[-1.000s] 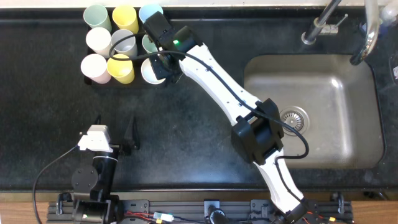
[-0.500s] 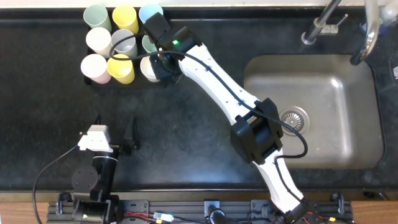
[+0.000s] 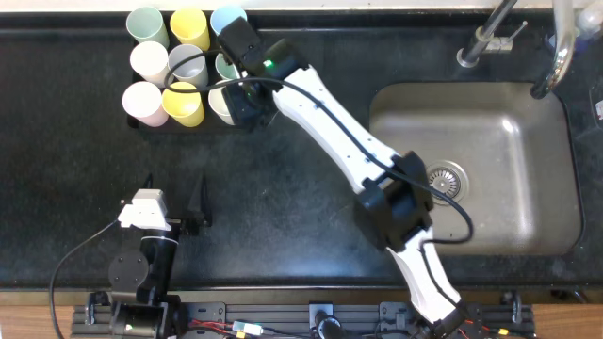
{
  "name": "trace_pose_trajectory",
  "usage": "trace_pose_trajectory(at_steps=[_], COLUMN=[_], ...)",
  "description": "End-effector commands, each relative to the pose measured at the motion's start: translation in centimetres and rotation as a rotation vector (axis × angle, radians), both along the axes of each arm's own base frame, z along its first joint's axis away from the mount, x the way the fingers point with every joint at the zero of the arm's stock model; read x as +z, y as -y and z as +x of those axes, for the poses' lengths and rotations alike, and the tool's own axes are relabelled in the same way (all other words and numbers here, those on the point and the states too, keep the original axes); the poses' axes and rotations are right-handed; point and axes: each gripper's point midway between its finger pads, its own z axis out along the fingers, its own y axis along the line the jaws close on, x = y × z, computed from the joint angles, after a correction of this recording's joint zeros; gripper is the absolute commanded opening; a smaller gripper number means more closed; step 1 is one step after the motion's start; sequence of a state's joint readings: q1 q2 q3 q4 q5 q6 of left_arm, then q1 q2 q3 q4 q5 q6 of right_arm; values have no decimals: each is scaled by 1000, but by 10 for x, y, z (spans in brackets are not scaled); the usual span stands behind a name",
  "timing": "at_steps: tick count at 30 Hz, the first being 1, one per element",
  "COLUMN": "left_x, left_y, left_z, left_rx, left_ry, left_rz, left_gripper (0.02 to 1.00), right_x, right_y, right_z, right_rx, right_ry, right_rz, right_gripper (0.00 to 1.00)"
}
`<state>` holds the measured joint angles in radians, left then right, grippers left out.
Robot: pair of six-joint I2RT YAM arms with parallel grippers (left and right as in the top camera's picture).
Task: Store Cups
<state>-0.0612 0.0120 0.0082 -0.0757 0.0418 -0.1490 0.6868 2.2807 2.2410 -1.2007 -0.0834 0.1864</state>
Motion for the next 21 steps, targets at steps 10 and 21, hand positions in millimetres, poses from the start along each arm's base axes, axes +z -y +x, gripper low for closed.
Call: trace_pose_trajectory(at_steps=[10,21], left_x=[1,1], left_y=[3,3], left_z=[-1,-1], left_rx=[-16,-16], left_ry=[6,6], left_rz=[17,17], left_gripper=[998,1000], right_x=[157,116], right_y=[188,254], right_z=[-35,-134], right_rx=[-85,-209], right_ry=[370,603], right_rz=[46,197], right_gripper=[998,996])
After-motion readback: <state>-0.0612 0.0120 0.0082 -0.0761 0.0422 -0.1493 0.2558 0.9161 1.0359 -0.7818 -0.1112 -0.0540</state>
